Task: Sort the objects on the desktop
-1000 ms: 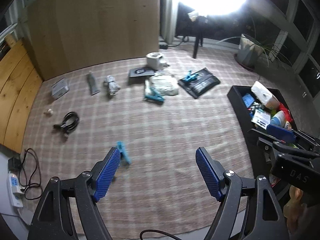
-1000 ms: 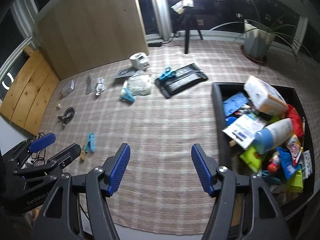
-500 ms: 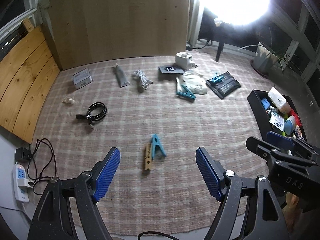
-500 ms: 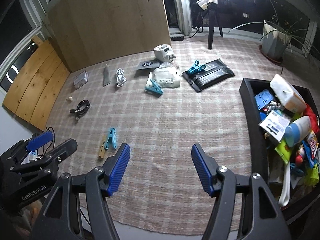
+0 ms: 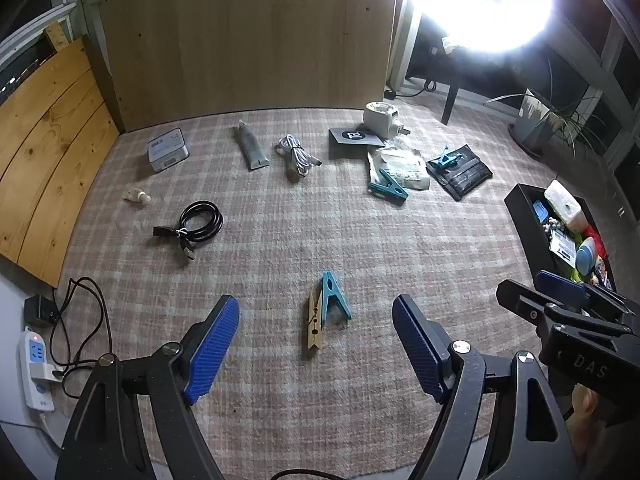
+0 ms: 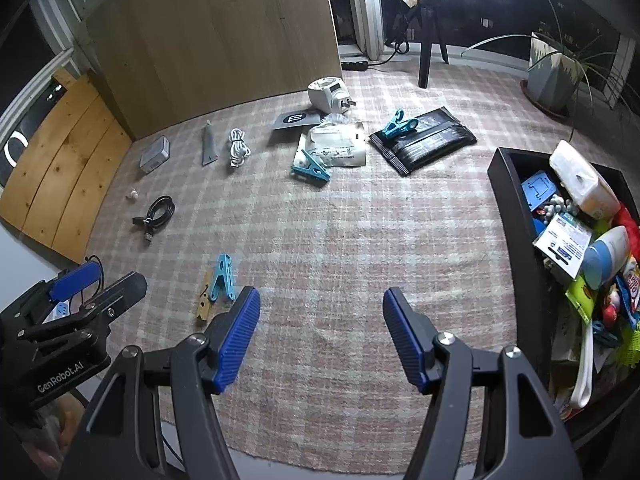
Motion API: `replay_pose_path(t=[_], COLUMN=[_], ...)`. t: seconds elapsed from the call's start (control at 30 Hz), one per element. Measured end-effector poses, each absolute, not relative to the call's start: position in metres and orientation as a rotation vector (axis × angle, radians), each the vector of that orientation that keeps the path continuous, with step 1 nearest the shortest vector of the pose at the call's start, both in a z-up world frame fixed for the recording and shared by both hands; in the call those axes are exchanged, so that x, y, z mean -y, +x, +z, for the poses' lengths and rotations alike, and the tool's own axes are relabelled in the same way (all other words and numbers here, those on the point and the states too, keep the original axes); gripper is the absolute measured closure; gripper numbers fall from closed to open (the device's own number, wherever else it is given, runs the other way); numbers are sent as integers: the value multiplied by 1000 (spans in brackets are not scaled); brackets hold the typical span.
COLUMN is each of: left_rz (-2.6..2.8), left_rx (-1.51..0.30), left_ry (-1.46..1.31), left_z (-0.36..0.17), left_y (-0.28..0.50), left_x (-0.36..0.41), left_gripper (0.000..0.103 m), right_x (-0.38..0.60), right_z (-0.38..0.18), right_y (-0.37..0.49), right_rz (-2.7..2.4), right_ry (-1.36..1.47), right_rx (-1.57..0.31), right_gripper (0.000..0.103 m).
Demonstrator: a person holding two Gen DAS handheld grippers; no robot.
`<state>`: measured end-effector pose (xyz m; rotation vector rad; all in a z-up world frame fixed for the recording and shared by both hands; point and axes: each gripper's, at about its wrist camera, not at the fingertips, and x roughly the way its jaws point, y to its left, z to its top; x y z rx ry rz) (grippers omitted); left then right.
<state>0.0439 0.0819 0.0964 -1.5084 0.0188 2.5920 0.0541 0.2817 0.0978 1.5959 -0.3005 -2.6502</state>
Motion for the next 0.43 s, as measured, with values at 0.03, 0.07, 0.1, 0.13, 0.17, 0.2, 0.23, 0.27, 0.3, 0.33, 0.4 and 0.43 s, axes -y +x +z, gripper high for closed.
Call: replay_pose_path(t=[0.03,0.07,0.1,0.13,0.17,0.2,0.23,0.27,0.3,0.33,0.4,0.43], left_rz=[2591,2585,2584,2583,2585,2587,2586,2591,2600,2604,2600,2598], left_rx=[-21,-20,-10,2,12,13,9,7,4,5,20,22], left_ry=[-1514,-1534,-1548,-1557,-1569,-1581,-1586,-1587,-1585,-1578,-1562,-1554], left_z=[96,94,93,92,91,90,89,89,90,90,92,92], left_y=[43,41,40,39,38,37,36,36,37,37,37,37], left_x=[-82,-81,-80,-79,-78,-77,-76,-76,-75,-74,-73,-73], left_gripper=[26,26,26,26,26,26,26,26,26,26,26,26], right_x=[-281,-281,-280,-279,-279,-278,-278,-278,-277,-277,-277,-277], right_z=[97,97,97,97,96,96,96,96,96,96,96,95], right_y=[54,53,52,51,50,50,50,50,49,48,49,48], right_rz=[-2650,-2649,-2649,-2649,-2649,-2649,-2648,-2648,-2647,-2646,-2646,-2644], right_ry=[1597,1597,1597,1596,1595,1594,1595,1596,1596,1596,1597,1597], right_rx=[300,298,296,295,294,294,293,293,292,291,293,293], right_gripper=[40,40,40,40,40,40,40,40,40,40,40,40])
